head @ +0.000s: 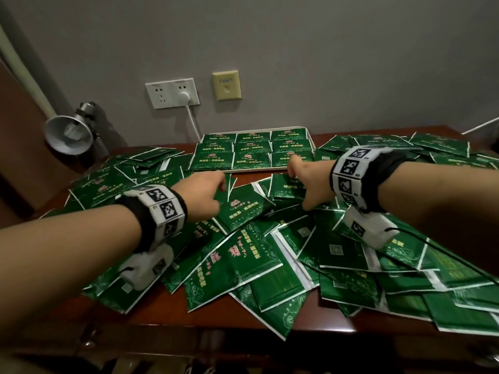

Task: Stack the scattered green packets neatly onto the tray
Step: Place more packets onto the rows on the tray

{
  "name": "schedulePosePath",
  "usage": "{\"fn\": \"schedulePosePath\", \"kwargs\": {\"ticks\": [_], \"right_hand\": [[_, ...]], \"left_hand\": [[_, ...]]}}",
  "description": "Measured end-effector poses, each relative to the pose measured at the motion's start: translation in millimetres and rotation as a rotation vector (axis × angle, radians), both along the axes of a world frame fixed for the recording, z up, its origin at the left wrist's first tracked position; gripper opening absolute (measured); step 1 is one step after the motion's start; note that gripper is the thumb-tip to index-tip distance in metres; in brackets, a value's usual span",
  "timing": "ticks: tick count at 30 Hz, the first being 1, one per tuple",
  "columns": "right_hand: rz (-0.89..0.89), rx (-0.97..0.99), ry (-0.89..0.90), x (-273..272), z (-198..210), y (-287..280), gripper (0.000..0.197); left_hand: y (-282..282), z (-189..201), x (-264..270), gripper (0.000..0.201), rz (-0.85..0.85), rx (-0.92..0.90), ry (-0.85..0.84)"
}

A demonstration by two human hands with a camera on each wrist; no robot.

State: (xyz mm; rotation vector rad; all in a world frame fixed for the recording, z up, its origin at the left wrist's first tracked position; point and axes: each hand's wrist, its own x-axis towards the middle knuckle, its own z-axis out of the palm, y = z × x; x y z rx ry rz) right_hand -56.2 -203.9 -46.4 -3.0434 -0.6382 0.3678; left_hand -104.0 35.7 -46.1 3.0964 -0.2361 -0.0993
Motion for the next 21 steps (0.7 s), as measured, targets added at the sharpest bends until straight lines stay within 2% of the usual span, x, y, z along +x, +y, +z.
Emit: {"fn": "schedulePosePath", "kwargs": {"ticks": [1, 4, 6, 8, 12, 16, 21], "right_hand": [[0.007, -0.005, 0.002, 1.3, -0.6, 1.3, 0.064], [0.020, -0.012, 0.000, 6.6, -2.7, 2.1, 0.064], [0.030, -0.023, -0.016, 10.8, -4.1, 0.7, 0.065], [0.034, -0.041, -0.028, 16.1, -4.3, -2.4, 0.065], [0.020, -0.035, -0.026, 31.7, -0.2, -11.5, 0.063], [0.022, -0.039, -0.079, 50.5, 6.4, -18.0, 0.062], [-0.014, -0.024, -0.142, 86.2, 14.1, -15.3, 0.068]], "left_hand": [[-5.4, -4.2, 1.8, 0.037, 0.023, -0.013, 0.019], [-21.7, -21.1, 11.4, 0.083, 0.055, 0.083, 0.143], [-33.2, -30.0, 16.3, 0.095, 0.065, 0.157, 0.171], [-42.6, -34.3, 20.3, 0.090, 0.066, 0.163, 0.163], [-47.4, -34.3, 30.6, 0.072, 0.090, 0.041, 0.151], [-42.3, -28.4, 42.6, 0.076, 0.010, 0.030, 0.120], [-33.4, -0.1, 75.3, 0.074, -0.112, -0.040, -0.013]]}}
